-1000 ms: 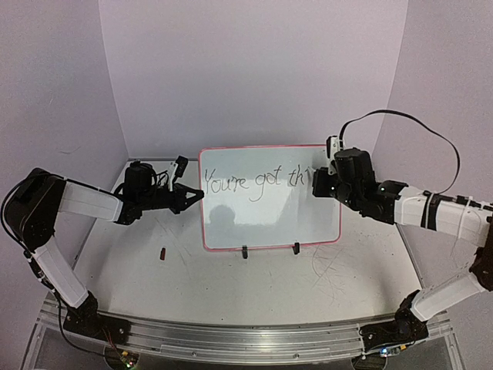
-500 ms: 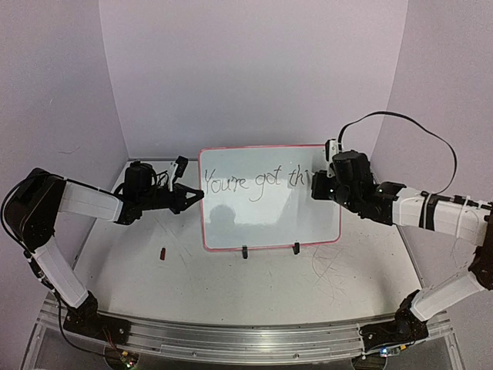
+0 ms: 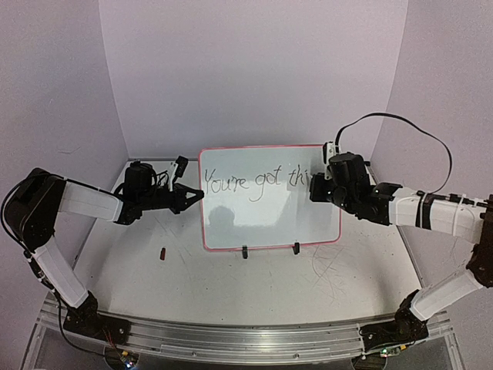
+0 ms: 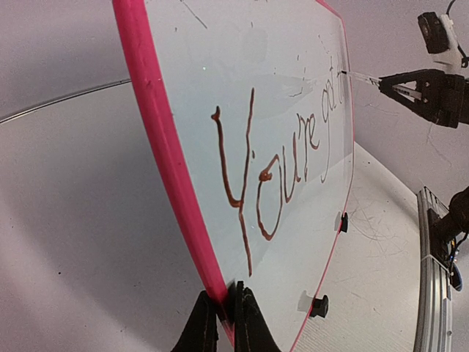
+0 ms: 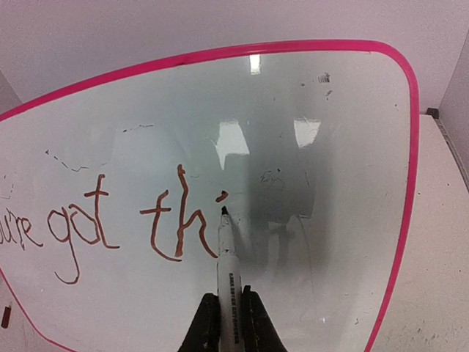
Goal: Write a sentence on the whiteboard
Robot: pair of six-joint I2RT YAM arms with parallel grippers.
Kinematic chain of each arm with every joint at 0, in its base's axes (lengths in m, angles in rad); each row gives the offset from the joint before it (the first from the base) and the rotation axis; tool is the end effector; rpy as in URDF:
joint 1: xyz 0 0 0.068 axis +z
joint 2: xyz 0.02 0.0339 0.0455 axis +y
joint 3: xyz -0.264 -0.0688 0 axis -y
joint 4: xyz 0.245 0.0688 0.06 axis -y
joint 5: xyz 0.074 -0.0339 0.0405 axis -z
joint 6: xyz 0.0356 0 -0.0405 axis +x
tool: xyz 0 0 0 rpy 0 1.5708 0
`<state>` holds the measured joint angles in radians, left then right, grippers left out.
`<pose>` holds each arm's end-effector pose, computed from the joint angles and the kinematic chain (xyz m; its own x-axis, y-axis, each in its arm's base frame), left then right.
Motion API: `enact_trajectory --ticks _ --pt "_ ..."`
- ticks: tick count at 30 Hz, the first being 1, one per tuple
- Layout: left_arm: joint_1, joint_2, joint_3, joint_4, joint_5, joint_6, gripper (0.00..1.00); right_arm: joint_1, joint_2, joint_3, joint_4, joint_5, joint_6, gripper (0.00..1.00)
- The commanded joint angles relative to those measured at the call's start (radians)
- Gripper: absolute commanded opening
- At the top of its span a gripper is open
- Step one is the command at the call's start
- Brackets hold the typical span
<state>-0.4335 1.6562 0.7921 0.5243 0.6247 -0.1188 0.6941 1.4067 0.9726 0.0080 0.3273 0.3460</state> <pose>0.3036 -0.1635 0.1949 -0.4000 0.0792 -0.9131 0.7993 0.5175 -0.3053 0.2552 0.1975 0.2808 -0.4280 0.0616 -0.9017 -0.2504 0.9505 0.1838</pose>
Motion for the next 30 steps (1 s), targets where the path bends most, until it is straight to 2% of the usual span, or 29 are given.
enact_trajectory --ticks 1,19,30 --pt "-0.037 0.014 0.018 -0.057 -0.053 0.094 0.0 -0.004 0.007 0.019 -0.008 0.023 0.019 0.0" --pt "-0.038 0.008 0.016 -0.058 -0.054 0.094 0.0 0.027 -0.015 -0.042 -0.066 0.006 0.079 0.0" --pt "-0.039 0.011 0.017 -0.058 -0.054 0.095 0.0 0.043 -0.05 -0.021 -0.062 0.012 0.087 0.0"
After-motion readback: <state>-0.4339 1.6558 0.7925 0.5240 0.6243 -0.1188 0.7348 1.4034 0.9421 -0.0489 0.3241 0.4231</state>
